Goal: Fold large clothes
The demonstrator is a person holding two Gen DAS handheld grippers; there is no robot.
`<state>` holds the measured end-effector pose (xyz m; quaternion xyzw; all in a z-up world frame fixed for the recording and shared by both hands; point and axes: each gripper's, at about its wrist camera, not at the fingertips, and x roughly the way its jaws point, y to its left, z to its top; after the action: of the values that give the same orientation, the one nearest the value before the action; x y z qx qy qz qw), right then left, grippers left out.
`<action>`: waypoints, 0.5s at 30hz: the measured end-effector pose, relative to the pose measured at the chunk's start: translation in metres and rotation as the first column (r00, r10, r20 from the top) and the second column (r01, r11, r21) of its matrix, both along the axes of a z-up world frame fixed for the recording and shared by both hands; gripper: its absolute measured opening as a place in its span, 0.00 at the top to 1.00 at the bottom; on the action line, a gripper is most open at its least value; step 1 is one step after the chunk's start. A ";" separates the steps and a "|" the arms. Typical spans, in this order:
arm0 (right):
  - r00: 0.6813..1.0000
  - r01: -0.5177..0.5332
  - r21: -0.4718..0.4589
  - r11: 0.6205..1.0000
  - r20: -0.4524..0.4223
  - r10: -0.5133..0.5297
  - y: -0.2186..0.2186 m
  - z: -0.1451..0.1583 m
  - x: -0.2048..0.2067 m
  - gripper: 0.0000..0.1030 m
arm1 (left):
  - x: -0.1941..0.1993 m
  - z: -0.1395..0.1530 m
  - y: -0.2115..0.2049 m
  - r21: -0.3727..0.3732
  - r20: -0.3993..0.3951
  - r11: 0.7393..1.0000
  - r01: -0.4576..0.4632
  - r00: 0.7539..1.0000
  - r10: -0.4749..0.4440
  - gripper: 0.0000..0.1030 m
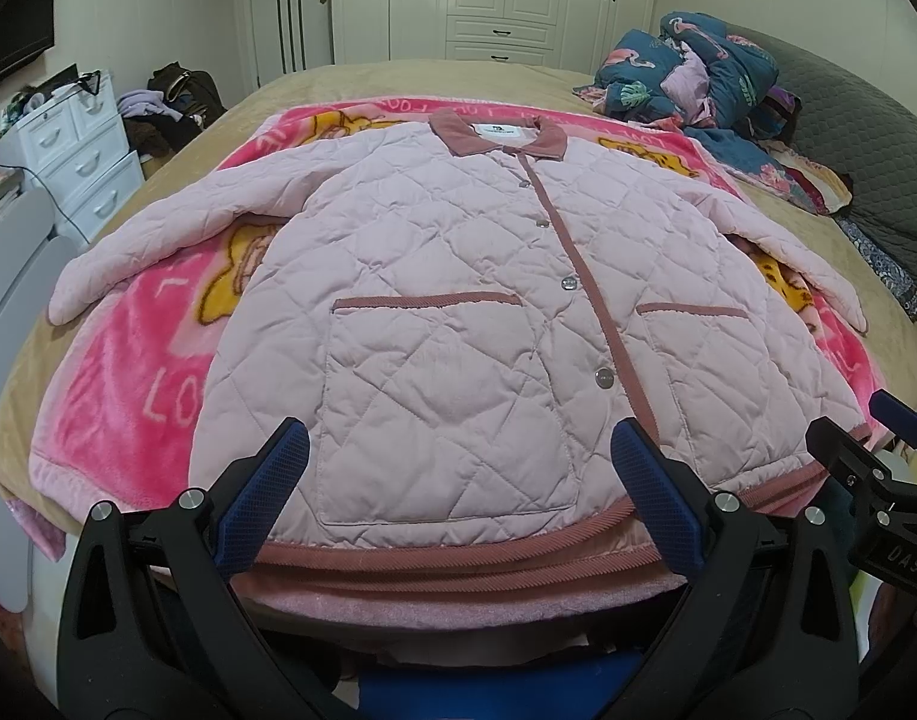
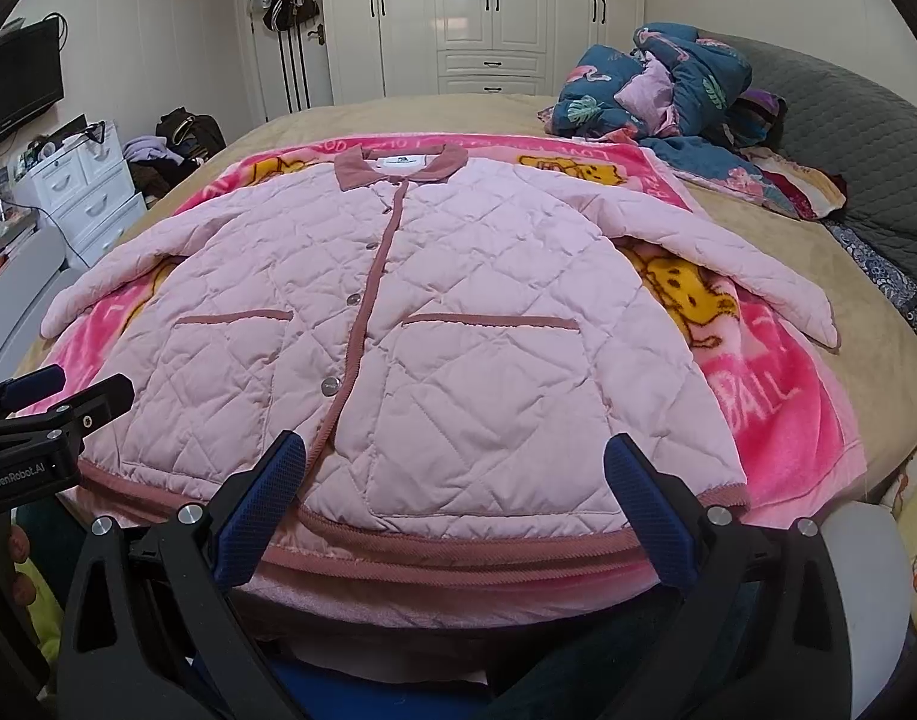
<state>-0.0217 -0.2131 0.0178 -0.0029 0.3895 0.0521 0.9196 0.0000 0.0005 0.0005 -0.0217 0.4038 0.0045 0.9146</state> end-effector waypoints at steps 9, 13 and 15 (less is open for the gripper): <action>1.000 -0.003 0.002 1.000 -0.001 0.003 0.000 0.000 0.000 0.04 | 0.000 0.000 0.000 0.001 0.001 1.000 0.000 1.000 0.000 0.08; 1.000 -0.005 0.003 1.000 -0.003 0.005 0.001 -0.001 0.001 0.04 | 0.000 0.000 0.000 0.002 0.000 1.000 0.003 1.000 -0.003 0.08; 1.000 -0.002 0.001 1.000 -0.002 0.002 0.000 -0.001 0.000 0.04 | 0.000 0.000 0.000 0.003 -0.001 1.000 0.002 1.000 -0.002 0.08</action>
<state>-0.0213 -0.2127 0.0170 -0.0027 0.3905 0.0535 0.9190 -0.0002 0.0007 0.0008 -0.0197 0.4042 0.0042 0.9145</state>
